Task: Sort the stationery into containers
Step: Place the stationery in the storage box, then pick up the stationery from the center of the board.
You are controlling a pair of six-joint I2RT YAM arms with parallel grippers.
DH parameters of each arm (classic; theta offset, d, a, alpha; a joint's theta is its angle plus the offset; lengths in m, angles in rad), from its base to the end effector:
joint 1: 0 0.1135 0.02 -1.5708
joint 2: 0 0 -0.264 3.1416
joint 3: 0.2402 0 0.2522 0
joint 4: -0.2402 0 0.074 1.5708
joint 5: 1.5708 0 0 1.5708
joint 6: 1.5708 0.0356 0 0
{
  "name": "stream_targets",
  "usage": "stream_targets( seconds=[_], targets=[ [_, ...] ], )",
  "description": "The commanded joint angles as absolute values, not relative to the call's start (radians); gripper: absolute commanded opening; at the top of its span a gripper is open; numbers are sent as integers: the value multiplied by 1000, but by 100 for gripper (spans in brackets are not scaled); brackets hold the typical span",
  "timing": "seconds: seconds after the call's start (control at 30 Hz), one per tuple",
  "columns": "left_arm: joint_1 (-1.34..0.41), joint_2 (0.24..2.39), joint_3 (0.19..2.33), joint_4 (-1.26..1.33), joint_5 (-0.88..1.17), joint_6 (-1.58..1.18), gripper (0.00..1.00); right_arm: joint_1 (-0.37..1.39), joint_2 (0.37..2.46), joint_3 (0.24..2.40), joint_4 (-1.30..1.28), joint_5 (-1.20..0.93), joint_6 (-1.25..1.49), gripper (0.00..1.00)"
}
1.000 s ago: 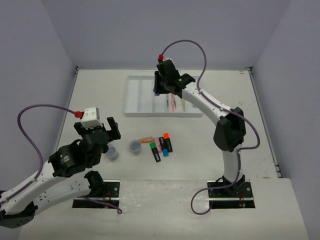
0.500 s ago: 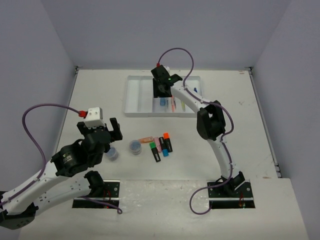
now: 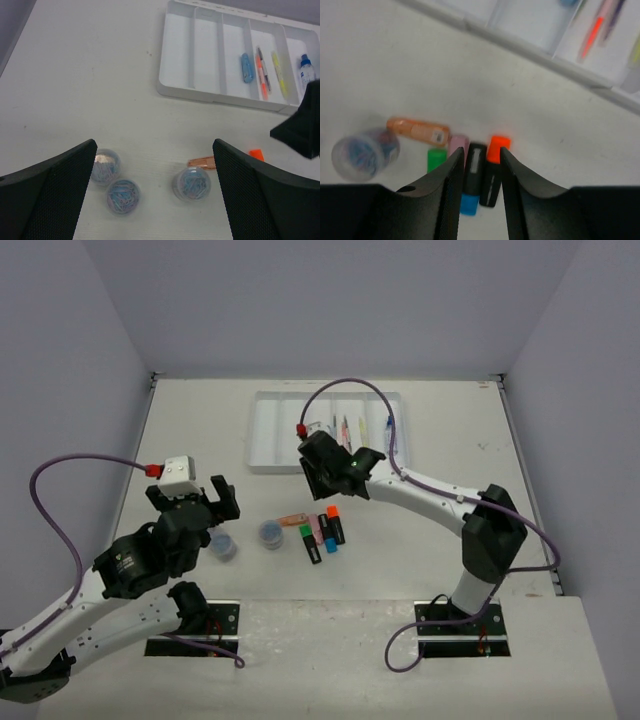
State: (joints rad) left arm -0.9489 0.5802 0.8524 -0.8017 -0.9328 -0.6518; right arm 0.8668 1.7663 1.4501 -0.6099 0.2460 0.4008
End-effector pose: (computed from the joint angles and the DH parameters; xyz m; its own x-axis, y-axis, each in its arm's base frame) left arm 0.0822 -0.0656 0.3338 -0.2826 -0.2259 -0.9323 -0.1147 0.9729 -0.2010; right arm 0.2577 0.2901 0.2666 -0.7278 -0.2725 -0.6293 -0.3916 0.9185 0.0552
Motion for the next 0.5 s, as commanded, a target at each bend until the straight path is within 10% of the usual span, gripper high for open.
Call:
stream_targets(
  seconds=[0.0, 0.47],
  targets=[
    [-939, 553, 861, -787, -980, -663, 100, 938, 1697, 1279, -542, 228, 506, 35],
    [-939, 552, 857, -796, -973, -657, 100, 1008, 1817, 1228, -488, 163, 585, 28]
  ],
)
